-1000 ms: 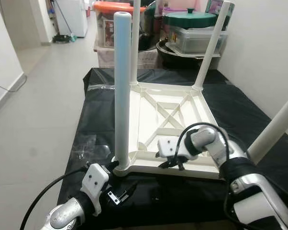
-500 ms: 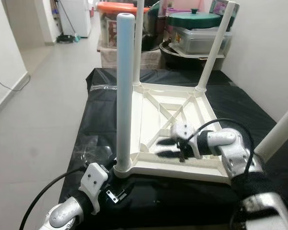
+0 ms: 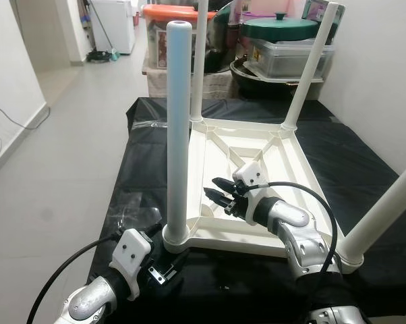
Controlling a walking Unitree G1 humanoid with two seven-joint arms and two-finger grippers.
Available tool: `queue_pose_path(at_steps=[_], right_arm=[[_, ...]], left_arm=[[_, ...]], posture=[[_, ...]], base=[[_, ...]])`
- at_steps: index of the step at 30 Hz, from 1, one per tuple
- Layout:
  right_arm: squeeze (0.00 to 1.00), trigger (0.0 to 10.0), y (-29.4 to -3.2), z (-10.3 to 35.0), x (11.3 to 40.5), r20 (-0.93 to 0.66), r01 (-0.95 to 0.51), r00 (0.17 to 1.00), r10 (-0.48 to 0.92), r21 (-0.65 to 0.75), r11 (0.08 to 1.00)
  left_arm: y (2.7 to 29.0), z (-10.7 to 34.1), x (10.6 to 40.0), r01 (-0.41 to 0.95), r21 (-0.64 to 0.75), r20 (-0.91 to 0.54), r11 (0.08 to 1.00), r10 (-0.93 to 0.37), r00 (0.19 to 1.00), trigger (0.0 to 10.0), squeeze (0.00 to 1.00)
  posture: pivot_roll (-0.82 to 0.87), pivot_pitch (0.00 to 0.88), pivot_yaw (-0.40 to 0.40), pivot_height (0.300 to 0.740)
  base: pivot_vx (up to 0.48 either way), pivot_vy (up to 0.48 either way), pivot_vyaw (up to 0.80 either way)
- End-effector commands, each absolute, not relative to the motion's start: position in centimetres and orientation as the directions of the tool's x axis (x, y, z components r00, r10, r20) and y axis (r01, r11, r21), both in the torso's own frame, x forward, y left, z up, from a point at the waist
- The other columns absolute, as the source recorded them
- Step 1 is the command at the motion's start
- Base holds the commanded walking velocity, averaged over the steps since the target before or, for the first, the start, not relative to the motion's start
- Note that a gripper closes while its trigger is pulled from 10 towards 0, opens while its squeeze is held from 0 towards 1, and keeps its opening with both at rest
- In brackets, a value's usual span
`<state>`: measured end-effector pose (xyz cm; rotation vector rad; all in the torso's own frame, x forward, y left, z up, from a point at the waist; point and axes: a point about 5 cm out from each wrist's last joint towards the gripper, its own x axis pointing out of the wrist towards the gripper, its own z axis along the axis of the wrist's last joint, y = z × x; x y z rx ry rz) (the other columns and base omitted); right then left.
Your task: Building children table
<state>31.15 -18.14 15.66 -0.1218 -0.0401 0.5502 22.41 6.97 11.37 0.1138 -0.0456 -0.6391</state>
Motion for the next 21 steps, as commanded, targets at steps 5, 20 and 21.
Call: queue_pose_path(at_steps=[5,20,21], right_arm=[[0.00,10.0,-16.4,12.9,28.6,0.063,-0.196,0.978,0.197,-0.026,0.980],[0.00,10.0,-15.8,12.3,26.8,0.018,0.036,0.999,-0.036,0.010,0.999],[0.00,10.0,-15.7,12.0,26.6,0.013,0.032,0.999,-0.032,0.012,0.999]], left_arm=[[7.7,11.1,22.6,0.544,0.140,0.002,0.828,-0.549,0.836,10.0,0.00],[7.7,10.8,22.4,0.544,0.142,-0.005,0.827,-0.549,0.836,10.0,0.00],[7.7,10.8,22.4,0.544,0.142,-0.005,0.827,-0.549,0.836,10.0,0.00]], posture=[[0.08,0.000,-0.041,0.740],[0.08,0.000,-0.037,0.740],[0.08,0.000,-0.035,0.740]], base=[[0.000,0.000,0.00],[-0.072,0.000,0.00],[0.000,0.000,0.00]])
